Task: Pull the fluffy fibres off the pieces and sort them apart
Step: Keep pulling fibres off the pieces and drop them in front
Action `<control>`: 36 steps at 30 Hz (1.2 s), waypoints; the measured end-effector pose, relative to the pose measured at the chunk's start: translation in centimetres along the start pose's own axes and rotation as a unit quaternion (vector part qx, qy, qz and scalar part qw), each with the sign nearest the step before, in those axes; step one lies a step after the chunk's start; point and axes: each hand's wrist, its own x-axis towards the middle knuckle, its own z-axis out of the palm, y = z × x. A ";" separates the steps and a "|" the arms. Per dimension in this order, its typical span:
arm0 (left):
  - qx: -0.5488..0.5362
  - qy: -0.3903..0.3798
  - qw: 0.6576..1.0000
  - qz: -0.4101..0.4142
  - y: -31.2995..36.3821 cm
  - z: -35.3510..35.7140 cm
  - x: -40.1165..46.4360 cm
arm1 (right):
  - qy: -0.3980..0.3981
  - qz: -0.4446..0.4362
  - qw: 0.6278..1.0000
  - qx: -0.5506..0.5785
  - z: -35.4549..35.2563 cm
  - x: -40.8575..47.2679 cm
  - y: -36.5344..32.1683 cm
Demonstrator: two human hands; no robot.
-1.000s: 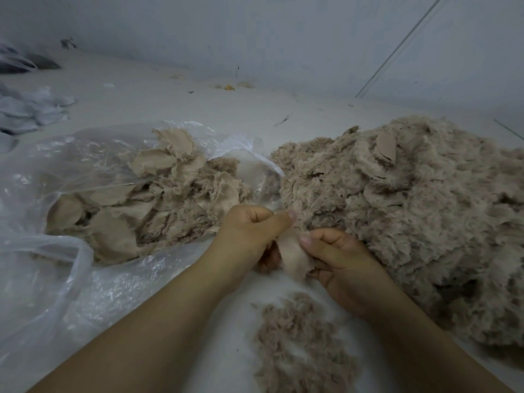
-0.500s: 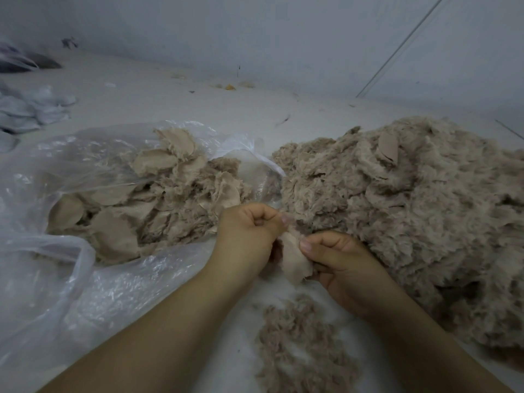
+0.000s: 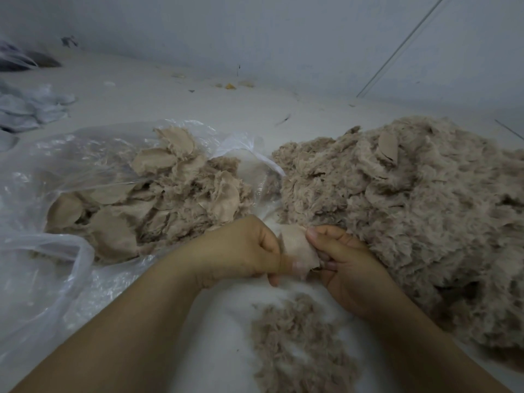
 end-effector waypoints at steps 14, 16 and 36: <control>-0.198 0.197 0.960 0.013 0.2 2.8 1.6 | -0.089 -0.001 0.996 -0.023 0.3 -0.3 -0.2; -0.230 0.243 0.942 0.005 0.1 2.7 1.8 | -0.064 -0.003 0.998 0.003 0.5 -0.3 -0.2; -0.128 0.325 0.930 0.115 -0.2 2.3 1.7 | -0.013 -0.005 0.999 0.044 -0.3 0.6 0.3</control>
